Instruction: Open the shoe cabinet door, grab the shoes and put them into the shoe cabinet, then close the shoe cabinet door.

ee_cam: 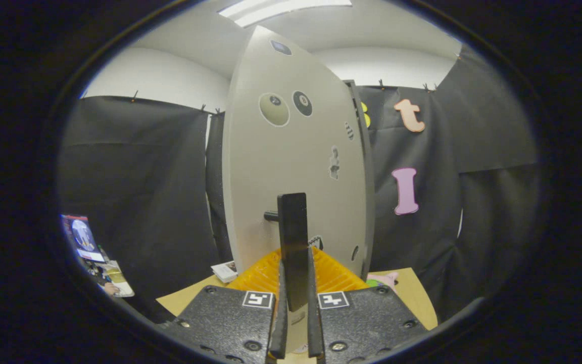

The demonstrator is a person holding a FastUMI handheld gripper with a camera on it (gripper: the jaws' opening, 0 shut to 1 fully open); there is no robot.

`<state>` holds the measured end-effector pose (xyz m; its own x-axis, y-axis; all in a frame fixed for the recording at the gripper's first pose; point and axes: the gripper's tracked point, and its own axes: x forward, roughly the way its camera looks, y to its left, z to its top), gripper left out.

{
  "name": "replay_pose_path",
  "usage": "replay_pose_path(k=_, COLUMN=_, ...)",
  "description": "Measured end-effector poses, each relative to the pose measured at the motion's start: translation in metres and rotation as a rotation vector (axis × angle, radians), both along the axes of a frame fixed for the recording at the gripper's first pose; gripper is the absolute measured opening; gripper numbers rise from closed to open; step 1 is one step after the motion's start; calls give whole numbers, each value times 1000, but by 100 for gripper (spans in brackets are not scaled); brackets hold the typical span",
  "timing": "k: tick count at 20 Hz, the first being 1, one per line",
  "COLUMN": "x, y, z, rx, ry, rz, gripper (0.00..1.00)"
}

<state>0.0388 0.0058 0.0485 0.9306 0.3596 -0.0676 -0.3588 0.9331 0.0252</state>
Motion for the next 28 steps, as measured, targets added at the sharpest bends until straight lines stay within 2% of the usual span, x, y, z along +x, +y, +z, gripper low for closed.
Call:
replay_pose_path(k=8, x=13, y=-78, z=13, rx=-94, ry=-89, rz=-292, gripper=4)
replay_pose_path(k=10, x=17, y=-72, z=10, rx=-46, ry=-66, rz=-244, gripper=4)
replay_pose_path(k=15, x=15, y=-72, z=10, rx=-68, ry=-70, rz=-210, gripper=4)
replay_pose_path(k=17, x=12, y=-78, z=13, rx=-112, ry=-88, rz=-207, gripper=7)
replay_pose_path(k=19, x=9, y=-91, z=24, rx=-131, ry=-146, rz=-252, gripper=14)
replay_pose_path(k=22, x=7, y=-89, z=31, rx=-121, ry=-200, rz=-277, gripper=63)
replay_pose_path(k=23, x=5, y=-92, z=29, rx=-124, ry=-198, rz=-305, gripper=72)
replay_pose_path(k=25, x=-3, y=-85, z=25, rx=-118, ry=-196, rz=-305, gripper=94)
replay_pose_path(k=26, x=-6, y=-79, z=24, rx=-104, ry=-196, rz=-295, gripper=100)
replay_pose_path(k=28, x=-10, y=-69, z=22, rx=-90, ry=-213, rz=-280, gripper=100)
